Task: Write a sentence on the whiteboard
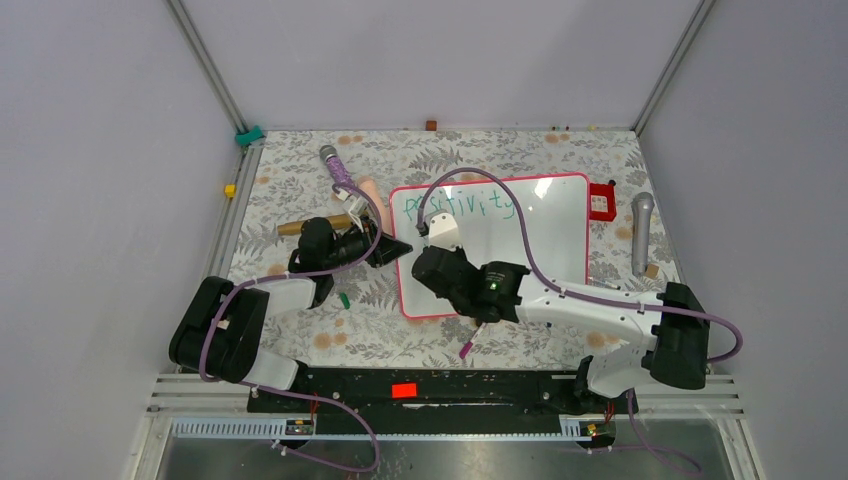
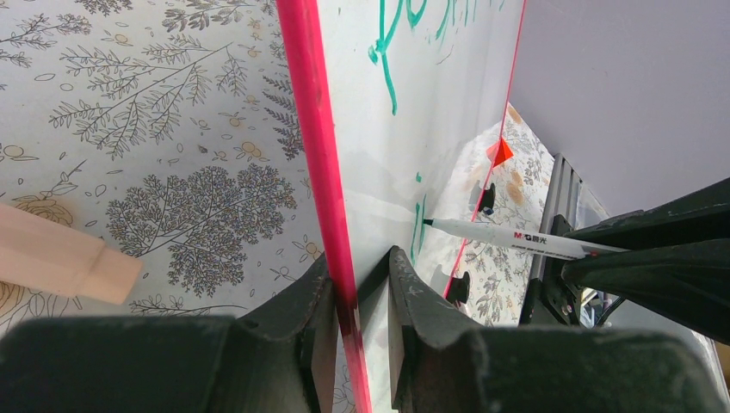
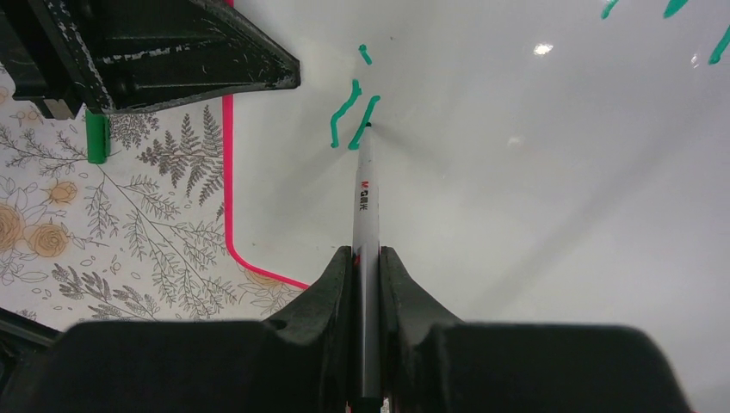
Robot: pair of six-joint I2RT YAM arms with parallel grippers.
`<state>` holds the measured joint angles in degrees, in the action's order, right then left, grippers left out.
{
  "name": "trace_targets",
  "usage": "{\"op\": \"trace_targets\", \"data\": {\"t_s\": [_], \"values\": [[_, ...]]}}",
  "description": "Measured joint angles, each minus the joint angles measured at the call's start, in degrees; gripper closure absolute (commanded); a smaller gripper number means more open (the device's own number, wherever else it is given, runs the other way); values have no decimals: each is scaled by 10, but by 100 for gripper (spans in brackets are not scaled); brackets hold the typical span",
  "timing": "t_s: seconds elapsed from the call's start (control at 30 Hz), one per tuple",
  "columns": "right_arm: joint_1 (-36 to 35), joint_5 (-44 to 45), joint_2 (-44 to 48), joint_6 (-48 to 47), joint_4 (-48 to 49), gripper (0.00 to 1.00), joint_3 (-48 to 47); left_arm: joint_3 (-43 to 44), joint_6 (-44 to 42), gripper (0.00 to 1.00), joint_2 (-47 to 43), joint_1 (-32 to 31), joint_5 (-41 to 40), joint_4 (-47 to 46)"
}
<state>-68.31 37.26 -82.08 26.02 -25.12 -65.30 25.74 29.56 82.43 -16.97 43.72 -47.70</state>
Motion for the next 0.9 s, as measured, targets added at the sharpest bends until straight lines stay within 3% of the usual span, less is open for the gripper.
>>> {"op": "trace_targets", "data": {"t_s": [0.9], "values": [[5, 28, -13, -18, -32, 100, -30, 0, 0, 100, 0, 0, 0, 0]]}}
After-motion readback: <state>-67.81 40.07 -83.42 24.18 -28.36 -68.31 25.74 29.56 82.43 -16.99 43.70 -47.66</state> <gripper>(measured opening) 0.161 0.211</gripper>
